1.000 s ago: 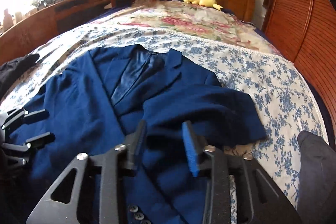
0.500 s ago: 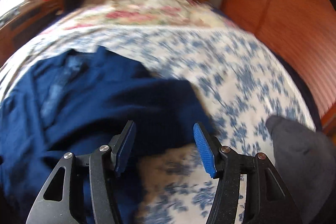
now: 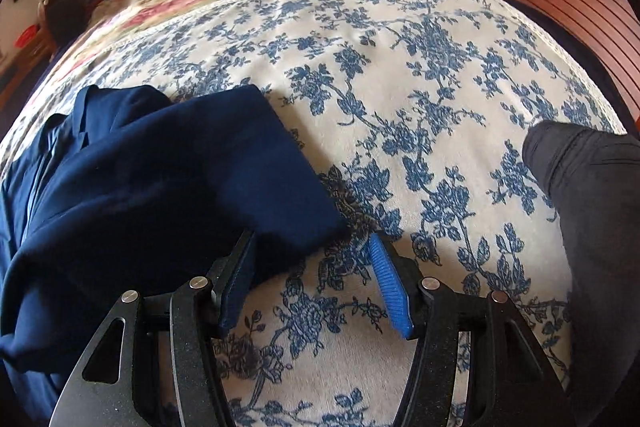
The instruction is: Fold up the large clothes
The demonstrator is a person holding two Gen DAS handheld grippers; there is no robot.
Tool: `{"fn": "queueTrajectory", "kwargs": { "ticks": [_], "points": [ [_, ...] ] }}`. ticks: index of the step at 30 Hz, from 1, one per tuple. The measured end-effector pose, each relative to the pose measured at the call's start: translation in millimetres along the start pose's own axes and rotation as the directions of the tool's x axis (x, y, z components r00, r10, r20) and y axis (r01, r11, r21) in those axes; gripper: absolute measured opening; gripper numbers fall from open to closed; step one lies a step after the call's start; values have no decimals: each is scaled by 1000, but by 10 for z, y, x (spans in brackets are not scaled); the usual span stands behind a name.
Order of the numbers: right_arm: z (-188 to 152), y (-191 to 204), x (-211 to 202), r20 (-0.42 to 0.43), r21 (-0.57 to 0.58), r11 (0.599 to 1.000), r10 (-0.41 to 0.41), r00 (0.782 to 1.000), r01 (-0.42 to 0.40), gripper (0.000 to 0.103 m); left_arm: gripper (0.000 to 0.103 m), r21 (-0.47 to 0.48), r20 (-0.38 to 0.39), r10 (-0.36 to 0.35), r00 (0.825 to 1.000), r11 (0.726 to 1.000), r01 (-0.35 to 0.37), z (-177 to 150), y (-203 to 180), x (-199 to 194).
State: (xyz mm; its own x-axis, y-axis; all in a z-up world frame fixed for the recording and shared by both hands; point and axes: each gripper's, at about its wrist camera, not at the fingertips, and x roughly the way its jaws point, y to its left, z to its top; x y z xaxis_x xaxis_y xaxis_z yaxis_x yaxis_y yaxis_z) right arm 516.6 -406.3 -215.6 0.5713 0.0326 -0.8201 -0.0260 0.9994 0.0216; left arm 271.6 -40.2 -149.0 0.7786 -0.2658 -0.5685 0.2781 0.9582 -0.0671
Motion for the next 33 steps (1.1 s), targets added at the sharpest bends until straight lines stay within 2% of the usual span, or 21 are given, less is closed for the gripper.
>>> {"fn": "queueTrajectory", "kwargs": {
  "ticks": [2, 3, 4, 5, 7, 11, 17, 20, 26, 33],
  "points": [
    [20, 82, 11, -1, -39, 999, 15, 1000, -15, 42, 46, 3, -2, 0, 1000, 1000, 0, -1, -2, 1],
    [27, 130, 11, -2, -63, 998, 14, 1000, -14, 38, 46, 6, -3, 1, 1000, 1000, -1, -4, -8, -2],
    [31, 168, 6, -2, -78, 997, 26, 1000, -26, 19, 46, 8, -3, 2, 1000, 1000, -2, -7, -15, -5],
    [32, 221, -25, -3, -94, 993, 66, 998, -66, 12, 46, 11, -2, 5, 1000, 1000, -5, -11, -20, -13],
    [30, 325, -114, 28, -137, 988, 76, 997, -71, 9, 46, 12, 1, 9, 1000, 1000, -9, -18, -21, -33],
    [13, 530, -455, 113, -197, 976, 111, 987, -87, 8, 46, 5, -1, 8, 1000, 1000, -8, -31, -15, -108],
    [28, 954, -1134, 206, -279, 949, 209, 956, -147, 7, 46, 12, 19, 18, 1000, 1000, -18, -54, -3, -351],
    [-12, 1267, -1501, 228, -348, 917, 286, 931, -197, 7, 46, -3, 24, 14, 1000, 1000, -14, -68, 48, -495],
    [-281, 1866, -2101, 230, -450, 840, 436, 870, -302, 7, 46, -16, 61, 52, 997, 999, -51, -108, 210, -831],
    [-546, 2386, -2675, 239, -544, 760, 546, 803, -355, 7, 46, -65, 87, 122, 989, 991, -117, -201, 541, -1158]
  ]
}}
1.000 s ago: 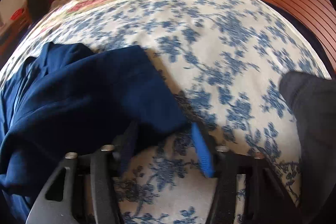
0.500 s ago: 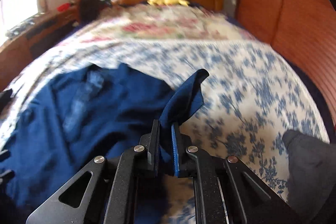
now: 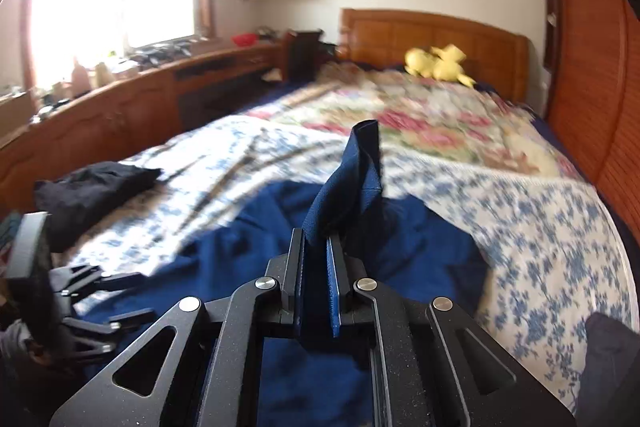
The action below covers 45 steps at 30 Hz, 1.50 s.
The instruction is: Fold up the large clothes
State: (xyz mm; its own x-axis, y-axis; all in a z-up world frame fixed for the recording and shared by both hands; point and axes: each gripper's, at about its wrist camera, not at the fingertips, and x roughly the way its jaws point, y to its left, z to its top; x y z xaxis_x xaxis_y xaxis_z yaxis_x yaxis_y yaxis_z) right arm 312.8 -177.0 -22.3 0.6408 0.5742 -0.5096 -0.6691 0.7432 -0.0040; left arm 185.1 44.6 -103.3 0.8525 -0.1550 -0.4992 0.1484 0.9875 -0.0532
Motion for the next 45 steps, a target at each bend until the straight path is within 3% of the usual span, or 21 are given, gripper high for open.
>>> {"fn": "queueTrajectory", "kwargs": {
  "ticks": [7, 13, 22, 30, 40, 45],
  "points": [
    [255, 580, -254, 57, -94, 994, 53, 997, -47, 7, 46, -39, 26, 58, 998, 998, -57, -35, 312, -202],
    [183, 731, -204, 18, -107, 993, 55, 998, -53, 7, 46, -47, 27, 87, 996, 995, -86, -86, 448, -228],
    [-480, 636, 38, -109, 3, 999, 49, 993, -49, 9, 46, -56, 10, 88, 996, 995, -88, -146, 519, -139],
    [-1123, 697, 155, -235, 48, 997, 75, 969, -65, 15, 46, -46, -9, 85, 996, 995, -86, -168, 491, -65],
    [-1333, 729, -43, -243, 46, 999, 28, 970, -17, 35, 46, -25, -27, 65, 998, 998, -66, -203, 390, -21],
    [-1426, 659, -106, -240, 46, 999, -12, 971, 24, 38, 46, -25, -33, 56, 998, 998, -57, -210, 384, -16]
  ]
}}
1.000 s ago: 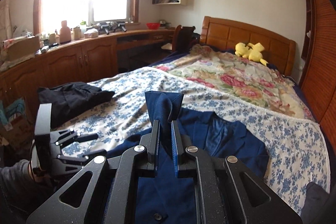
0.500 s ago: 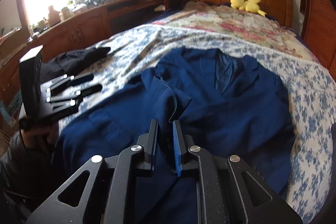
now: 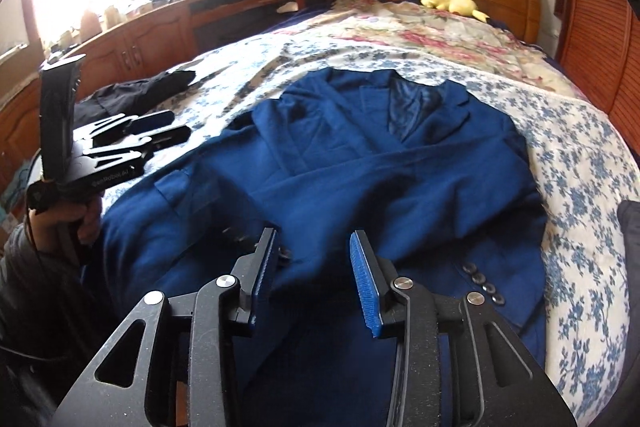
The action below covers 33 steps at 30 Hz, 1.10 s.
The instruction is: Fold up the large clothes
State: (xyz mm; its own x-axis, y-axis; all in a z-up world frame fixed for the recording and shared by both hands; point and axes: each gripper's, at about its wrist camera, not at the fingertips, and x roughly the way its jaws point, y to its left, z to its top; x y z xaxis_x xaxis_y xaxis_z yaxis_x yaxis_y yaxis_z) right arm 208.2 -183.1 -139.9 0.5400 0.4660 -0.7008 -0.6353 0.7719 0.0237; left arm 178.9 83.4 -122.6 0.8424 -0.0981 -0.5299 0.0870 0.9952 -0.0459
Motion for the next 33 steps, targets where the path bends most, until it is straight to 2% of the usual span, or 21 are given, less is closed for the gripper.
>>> {"fn": "queueTrajectory", "kwargs": {
  "ticks": [6, 13, 23, 24, 26, 30, 33],
  "points": [
    [-81, -98, 17, 2, 1, 998, -57, 998, 57, 38, 46, -6, 2, -18, 1000, 1000, 18, 11, 1, -56],
    [-193, -203, 205, -31, -10, 995, -96, 995, 96, 39, 46, 5, -44, -67, 997, 998, 67, -93, -98, -34],
    [-392, -551, 625, -100, 25, 988, -149, 984, 153, 39, 46, 6, -152, -192, 969, 981, 196, -344, -276, 14],
    [-413, -587, 653, -103, 42, 989, -139, 985, 144, 40, 46, 10, -162, -195, 967, 980, 199, -357, -293, 38],
    [-418, -618, 660, -96, 69, 988, -131, 987, 138, 44, 39, 15, -179, -194, 964, 980, 200, -379, -314, 74],
    [-435, -632, 676, -87, 75, 987, -132, 987, 139, 47, 36, 13, -224, -181, 958, 982, 189, -436, -326, 188],
    [-437, -632, 681, -82, 76, 987, -134, 988, 140, 49, 32, 13, -228, -176, 958, 983, 184, -452, -322, 190]
  ]
}}
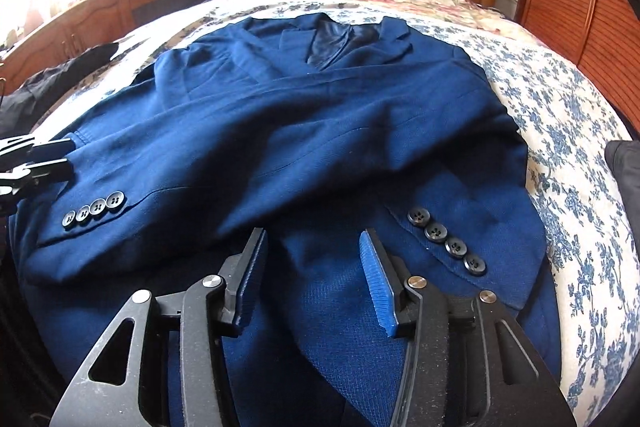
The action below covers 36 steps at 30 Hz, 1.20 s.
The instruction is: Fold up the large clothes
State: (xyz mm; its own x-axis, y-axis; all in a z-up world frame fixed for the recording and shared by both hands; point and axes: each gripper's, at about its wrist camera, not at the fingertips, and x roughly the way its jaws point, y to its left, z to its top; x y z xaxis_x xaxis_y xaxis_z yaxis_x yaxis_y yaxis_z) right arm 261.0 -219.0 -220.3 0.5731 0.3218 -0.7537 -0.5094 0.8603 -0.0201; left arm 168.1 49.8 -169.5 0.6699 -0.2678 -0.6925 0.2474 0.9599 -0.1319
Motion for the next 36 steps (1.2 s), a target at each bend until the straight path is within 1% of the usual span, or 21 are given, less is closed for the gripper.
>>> {"fn": "queueTrajectory", "kwargs": {
  "ticks": [3, 5, 6, 7, 8, 10, 13, 15, 18, 21, 24, 29, 31, 34, 36],
  "points": [
    [-15, -13, 6, 6, 5, 1000, 3, 1000, -3, 51, 21, -1, -1, -15, 1000, 1000, 15, 2, 5, -8],
    [-23, -14, 6, 13, 7, 1000, 2, 1000, -2, 51, 11, 8, -3, -13, 1000, 1000, 13, 2, -17, -9],
    [-24, -14, 3, 15, 7, 1000, 1, 1000, -1, 52, 9, 14, -1, -8, 1000, 1000, 9, 12, -23, -12],
    [-28, -8, 5, 17, 7, 1000, 1, 1000, -1, 52, 4, 19, 12, -5, 1000, 1000, 5, 25, -36, -34],
    [-29, -8, 3, 18, 7, 1000, 0, 1000, 0, 52, 2, 21, 46, 4, 999, 1000, -5, 51, -47, -89],
    [-28, -7, 3, 17, 6, 1000, -1, 1000, 1, 52, 1, 18, 95, 24, 995, 1000, -26, 124, -32, -186],
    [-28, -4, 4, 16, 5, 1000, -4, 1000, 4, 52, 1, -25, 160, 38, 986, 999, -34, 250, 72, -322],
    [-24, 0, 7, 14, 4, 1000, -6, 1000, 6, 53, 1, -50, 182, 50, 982, 998, -41, 331, 149, -362],
    [-23, -3, 10, 13, 4, 1000, -6, 1000, 6, 53, 1, -74, 193, 69, 979, 996, -55, 407, 260, -360],
    [-21, -3, 10, 15, 2, 1000, -8, 1000, 8, 53, 1, -89, 182, 80, 980, 994, -64, 443, 338, -308],
    [-33, -7, 10, 21, 3, 1000, -8, 1000, 8, 53, 2, -76, 184, 103, 978, 993, -91, 434, 333, -274],
    [-63, -8, 4, 35, 4, 1000, -8, 999, 8, 54, 3, -58, 190, 114, 975, 993, -105, 416, 288, -279],
    [-72, -15, -1, 38, 7, 1000, -5, 999, 5, 54, 4, -71, 198, 129, 972, 991, -117, 420, 303, -298],
    [-78, -22, 5, 44, 12, 1000, -1, 999, 1, 55, 4, -92, 214, 134, 968, 989, -116, 424, 351, -347],
    [-85, -17, 2, 51, 11, 1000, -4, 999, 4, 56, 4, -95, 225, 151, 963, 987, -132, 418, 374, -391]
  ]
}}
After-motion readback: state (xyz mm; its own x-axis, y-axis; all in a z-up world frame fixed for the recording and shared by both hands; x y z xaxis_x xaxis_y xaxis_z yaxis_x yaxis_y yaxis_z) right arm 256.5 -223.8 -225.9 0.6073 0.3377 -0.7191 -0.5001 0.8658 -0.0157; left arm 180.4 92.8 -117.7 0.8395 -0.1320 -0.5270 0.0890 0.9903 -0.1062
